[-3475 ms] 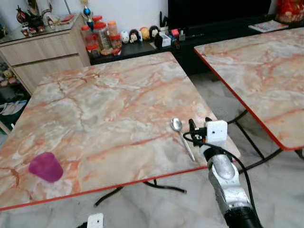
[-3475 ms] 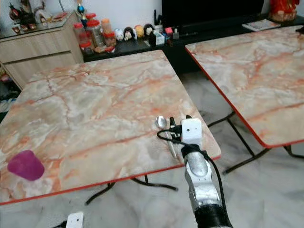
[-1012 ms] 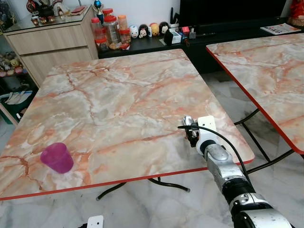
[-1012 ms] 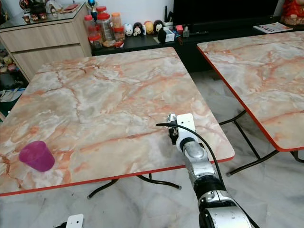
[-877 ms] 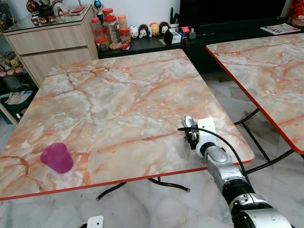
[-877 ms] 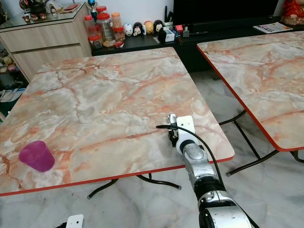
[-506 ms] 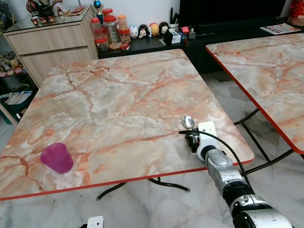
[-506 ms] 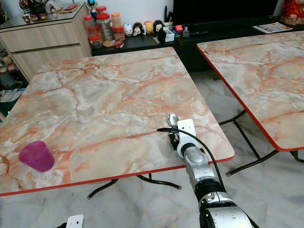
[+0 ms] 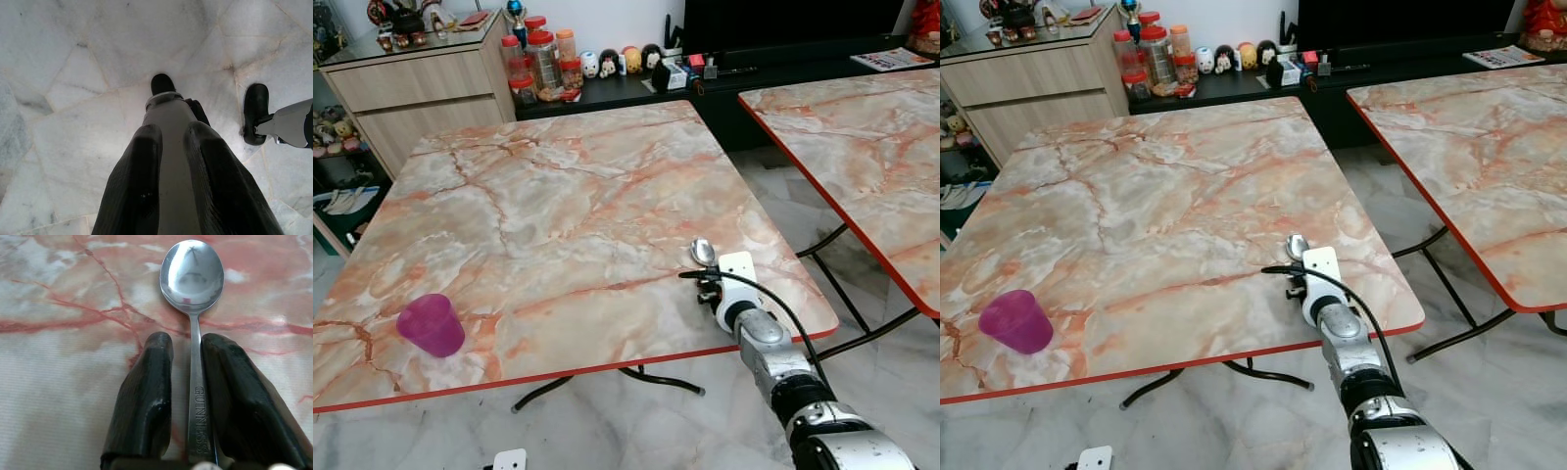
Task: Setting the table
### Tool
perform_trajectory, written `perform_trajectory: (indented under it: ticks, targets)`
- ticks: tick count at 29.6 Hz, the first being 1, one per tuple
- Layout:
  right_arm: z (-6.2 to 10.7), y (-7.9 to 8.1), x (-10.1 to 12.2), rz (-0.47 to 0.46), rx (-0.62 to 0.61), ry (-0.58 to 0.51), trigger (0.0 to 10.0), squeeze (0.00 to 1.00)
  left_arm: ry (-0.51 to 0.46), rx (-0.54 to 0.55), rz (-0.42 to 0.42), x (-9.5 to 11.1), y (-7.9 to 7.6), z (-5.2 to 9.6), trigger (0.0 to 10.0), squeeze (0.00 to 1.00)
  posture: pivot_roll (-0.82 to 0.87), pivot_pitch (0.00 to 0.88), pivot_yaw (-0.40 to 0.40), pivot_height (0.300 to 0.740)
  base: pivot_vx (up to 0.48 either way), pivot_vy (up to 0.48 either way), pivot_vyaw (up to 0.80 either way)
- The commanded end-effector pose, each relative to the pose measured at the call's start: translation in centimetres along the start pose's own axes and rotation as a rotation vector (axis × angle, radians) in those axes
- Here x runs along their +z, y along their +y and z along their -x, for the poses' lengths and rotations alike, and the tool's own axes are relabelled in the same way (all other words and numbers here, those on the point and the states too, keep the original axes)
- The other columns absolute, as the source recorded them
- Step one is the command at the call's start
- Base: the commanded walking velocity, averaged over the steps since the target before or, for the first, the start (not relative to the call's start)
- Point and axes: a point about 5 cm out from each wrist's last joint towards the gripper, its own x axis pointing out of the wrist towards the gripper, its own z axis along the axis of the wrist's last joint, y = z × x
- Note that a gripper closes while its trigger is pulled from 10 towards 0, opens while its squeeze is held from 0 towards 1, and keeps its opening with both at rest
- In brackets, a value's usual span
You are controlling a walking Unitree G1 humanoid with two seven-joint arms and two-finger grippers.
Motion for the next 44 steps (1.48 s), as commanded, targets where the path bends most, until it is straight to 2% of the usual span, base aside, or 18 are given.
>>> perform_trajectory:
  ticks: [1,17,22,23,24,25,26,29,30,33,37,44]
  targets:
    - [-0.1,0.2,-0.1,-0.001,0.005,0.011,0.0,0.00,0.023,0.003,0.001,-0.5,0.3,0.1,10.0,0.00,-0.30,0.000,0.085,0.740,0.000,0.000,0.00]
    - [0.2,0.4,0.0,-0.015,0.019,-0.041,0.0,0.00,0.015,-0.004,-0.014,0.0,0.3,0.0,10.0,0.00,-0.32,0.000,0.102,0.740,0.000,0.000,0.00]
    - [0.1,0.2,0.8,0.001,-0.005,-0.077,0.0,0.00,0.012,-0.005,-0.017,0.2,0.1,0.0,10.0,0.00,-0.32,0.000,0.101,0.740,0.000,0.000,0.00]
    - [0.1,-0.2,1.7,0.005,-0.035,-0.124,7.0,0.00,0.007,0.000,-0.017,0.3,0.1,0.0,10.0,0.00,-0.32,0.000,0.101,0.740,0.000,0.000,0.00]
    - [0.1,-0.3,2.3,0.005,-0.039,-0.155,10.0,0.00,0.005,0.004,-0.017,0.3,0.2,0.0,10.0,0.00,-0.32,0.000,0.101,0.740,0.000,0.000,0.00]
    - [0.2,-0.5,3.7,0.003,-0.048,-0.228,10.0,0.00,0.003,0.010,-0.022,0.5,0.2,0.0,10.0,0.00,-0.32,0.000,0.102,0.740,0.000,0.000,0.00]
    - [0.2,-0.5,3.7,0.003,-0.048,-0.228,10.0,0.00,0.003,0.010,-0.022,0.5,0.2,0.0,10.0,0.00,-0.32,0.000,0.102,0.740,0.000,0.000,0.00]
    - [0.5,-0.8,5.6,-0.010,-0.065,-0.321,10.0,0.00,0.001,0.011,-0.028,0.7,0.3,-0.1,10.0,0.00,-0.32,0.000,0.102,0.740,0.000,0.000,0.00]
    - [0.8,-0.9,6.8,-0.016,-0.066,-0.384,10.0,0.00,-0.007,0.015,-0.025,0.9,0.4,-0.1,10.0,0.00,-0.32,0.000,0.105,0.740,0.000,0.000,0.00]
    - [1.5,-0.8,8.0,-0.016,-0.071,-0.458,10.0,0.00,-0.012,0.018,-0.029,1.2,0.5,-0.1,10.0,0.00,-0.32,0.000,0.107,0.740,0.000,0.000,0.00]
    - [2.1,-0.6,8.5,0.025,-0.076,-0.513,10.0,0.00,-0.014,0.021,-0.037,1.4,0.6,-0.1,10.0,0.00,-0.33,0.000,0.111,0.740,0.000,0.000,0.00]
    - [2.8,-0.7,7.8,0.007,-0.087,-0.509,10.0,0.00,-0.002,0.026,-0.054,1.2,0.8,0.0,10.0,0.00,-0.33,0.000,0.120,0.740,0.000,-0.178,0.00]
